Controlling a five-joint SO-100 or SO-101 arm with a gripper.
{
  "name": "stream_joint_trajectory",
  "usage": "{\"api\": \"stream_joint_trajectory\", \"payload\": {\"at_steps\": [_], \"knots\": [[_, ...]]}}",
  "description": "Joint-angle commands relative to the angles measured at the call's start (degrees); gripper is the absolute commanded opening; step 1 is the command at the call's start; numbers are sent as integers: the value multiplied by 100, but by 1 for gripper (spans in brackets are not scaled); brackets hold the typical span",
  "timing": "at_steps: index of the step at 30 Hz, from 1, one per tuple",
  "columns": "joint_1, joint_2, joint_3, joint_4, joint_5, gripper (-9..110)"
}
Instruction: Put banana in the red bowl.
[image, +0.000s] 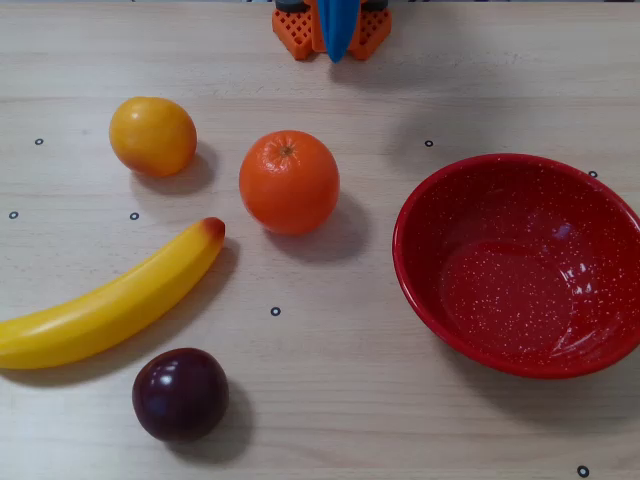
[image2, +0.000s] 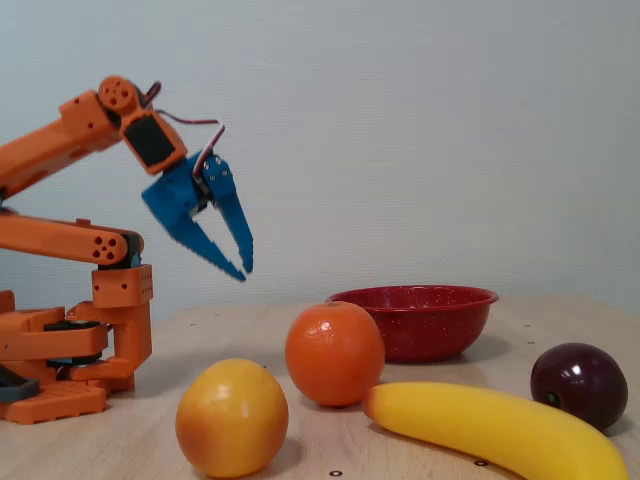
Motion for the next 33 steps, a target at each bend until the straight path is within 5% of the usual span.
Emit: {"api": "stream_joint_trajectory", "payload": {"at_steps": [1,33], "knots": [[79,-352,-870,132,-220,0],[2698,-5774,-6302,606,-1239,0]]}}
